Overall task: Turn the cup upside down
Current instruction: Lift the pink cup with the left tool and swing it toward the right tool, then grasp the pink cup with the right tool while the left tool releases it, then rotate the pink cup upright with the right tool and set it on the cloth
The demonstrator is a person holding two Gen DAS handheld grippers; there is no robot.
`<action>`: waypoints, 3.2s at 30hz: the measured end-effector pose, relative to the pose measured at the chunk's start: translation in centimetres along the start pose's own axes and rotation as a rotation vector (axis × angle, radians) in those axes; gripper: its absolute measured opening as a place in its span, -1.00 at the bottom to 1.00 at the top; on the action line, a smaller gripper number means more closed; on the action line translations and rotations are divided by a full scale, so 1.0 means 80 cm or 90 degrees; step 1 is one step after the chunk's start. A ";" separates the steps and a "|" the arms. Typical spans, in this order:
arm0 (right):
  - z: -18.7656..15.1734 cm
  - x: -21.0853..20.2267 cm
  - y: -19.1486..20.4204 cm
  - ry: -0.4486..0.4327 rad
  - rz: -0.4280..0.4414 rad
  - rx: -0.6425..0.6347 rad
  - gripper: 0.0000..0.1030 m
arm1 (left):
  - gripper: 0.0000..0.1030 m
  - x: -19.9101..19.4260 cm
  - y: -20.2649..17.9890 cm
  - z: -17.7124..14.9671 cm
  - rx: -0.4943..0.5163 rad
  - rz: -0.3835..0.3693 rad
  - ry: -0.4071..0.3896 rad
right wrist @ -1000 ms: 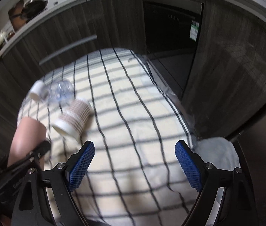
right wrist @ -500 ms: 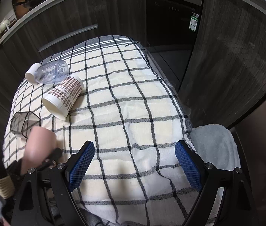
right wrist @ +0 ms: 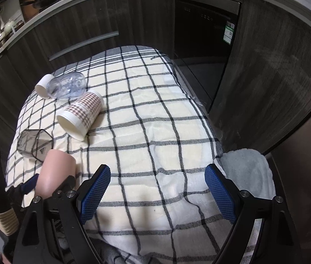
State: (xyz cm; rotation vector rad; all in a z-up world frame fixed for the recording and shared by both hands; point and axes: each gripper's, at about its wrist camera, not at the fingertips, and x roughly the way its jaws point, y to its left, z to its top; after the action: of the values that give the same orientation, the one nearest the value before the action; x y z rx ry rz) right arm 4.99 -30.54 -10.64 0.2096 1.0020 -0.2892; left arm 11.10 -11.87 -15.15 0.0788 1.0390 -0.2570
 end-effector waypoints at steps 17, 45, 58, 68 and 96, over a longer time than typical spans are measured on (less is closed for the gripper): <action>0.037 0.007 0.100 0.142 0.103 -0.072 0.64 | 0.95 -0.122 0.117 0.026 -0.135 0.014 -0.179; 0.037 0.185 0.233 0.529 0.030 -0.140 0.64 | 0.97 -0.071 0.242 0.040 -0.271 -0.004 -0.137; 0.024 0.180 0.226 0.502 0.035 -0.148 0.31 | 0.97 -0.067 0.235 0.038 -0.262 -0.004 -0.137; 0.051 0.060 0.223 0.178 0.110 -0.163 0.30 | 0.97 -0.083 0.228 0.024 -0.264 0.011 -0.192; -0.014 0.066 0.234 -0.262 0.021 -0.171 0.31 | 0.97 -0.047 0.192 0.000 -0.184 0.123 -0.163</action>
State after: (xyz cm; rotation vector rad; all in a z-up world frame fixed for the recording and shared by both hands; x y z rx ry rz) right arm 13.00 -13.32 -14.95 -0.0767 0.6201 -0.1563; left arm 13.09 3.65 -12.78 -0.1127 0.7978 0.0606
